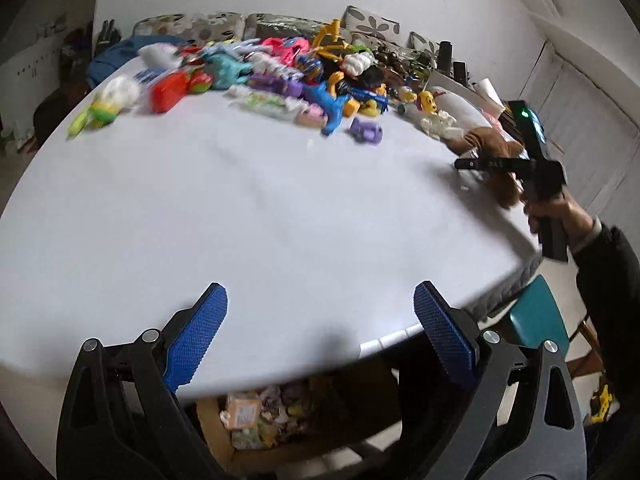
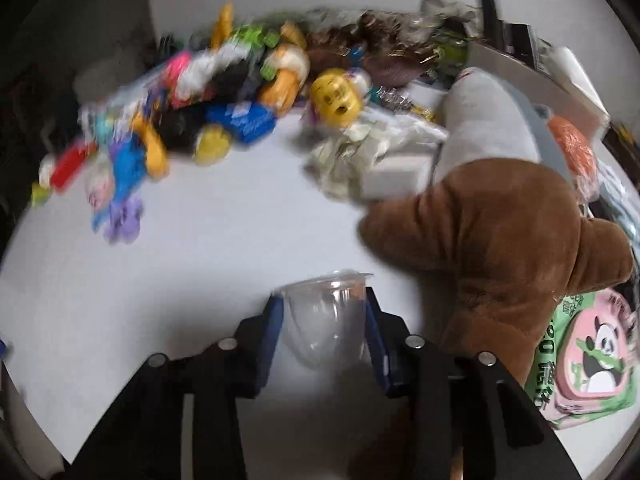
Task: Collect trash
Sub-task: 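Grasp the clear plastic cup with the right tool while the left tool grasps the purple toy airplane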
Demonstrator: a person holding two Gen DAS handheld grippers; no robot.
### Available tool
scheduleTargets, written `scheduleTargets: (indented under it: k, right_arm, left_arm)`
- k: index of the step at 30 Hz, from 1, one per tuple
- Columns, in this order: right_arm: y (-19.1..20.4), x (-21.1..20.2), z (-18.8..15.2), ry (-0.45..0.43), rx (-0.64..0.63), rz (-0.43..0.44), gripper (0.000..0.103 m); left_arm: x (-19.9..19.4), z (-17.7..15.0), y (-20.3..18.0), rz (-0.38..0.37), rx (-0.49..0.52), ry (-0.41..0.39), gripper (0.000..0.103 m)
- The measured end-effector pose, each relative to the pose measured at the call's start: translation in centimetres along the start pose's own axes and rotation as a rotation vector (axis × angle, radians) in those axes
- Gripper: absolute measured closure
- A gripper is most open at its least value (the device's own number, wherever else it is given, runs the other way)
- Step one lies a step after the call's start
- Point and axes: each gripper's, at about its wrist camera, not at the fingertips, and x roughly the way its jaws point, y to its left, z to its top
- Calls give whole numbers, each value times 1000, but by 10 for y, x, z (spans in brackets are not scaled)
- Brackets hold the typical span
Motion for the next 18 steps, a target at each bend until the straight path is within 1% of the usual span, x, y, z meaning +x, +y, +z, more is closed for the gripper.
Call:
scheduleTargets:
  k: [1, 2, 4, 6, 7, 8, 10, 11, 13, 15, 16, 17, 18]
  right_arm:
    - [0, -4, -2, -11, 0, 13, 70]
    - [1, -12, -5, -47, 6, 43, 70]
    - [2, -33, -13, -102, 30, 129, 70]
    - [5, -52, -21, -152, 23, 161, 70]
    - [5, -61, -26, -171, 13, 174, 70]
    - [5, -69, -30, -184, 5, 182, 70]
    - [2, -81, -35, -201, 9, 191, 70]
    - [0, -85, -40, -204, 14, 202, 70]
    - [-4, -94, -49, -206, 22, 208, 70]
    - [-8, -98, -56, -206, 11, 211, 69]
    - [-11, -102, -58, -207, 8, 207, 69]
    - [-14, -101, -59, -202, 4, 211, 69]
    - [-15, -100, -61, -199, 2, 217, 69]
  left_arm:
    - [9, 12, -6, 7, 3, 10, 11]
    - [17, 22, -10, 5, 6, 17, 11]
    - [41, 49, -30, -9, 46, 30, 11]
    - [68, 75, -50, 6, 79, 16, 11]
    - [77, 83, -56, 12, 83, 14, 11]
    - [94, 97, -64, 25, 70, 21, 11]
    - [121, 114, -72, 31, 41, 32, 11]
    - [138, 124, -76, 54, 21, 42, 11]
    - [164, 137, -78, 79, -30, 70, 11]
    - [180, 142, -76, 101, -75, 95, 11]
    - [183, 146, -78, 142, -79, 79, 12]
    - [191, 151, -82, 172, -74, 83, 12]
    - [195, 155, -84, 186, -67, 86, 16]
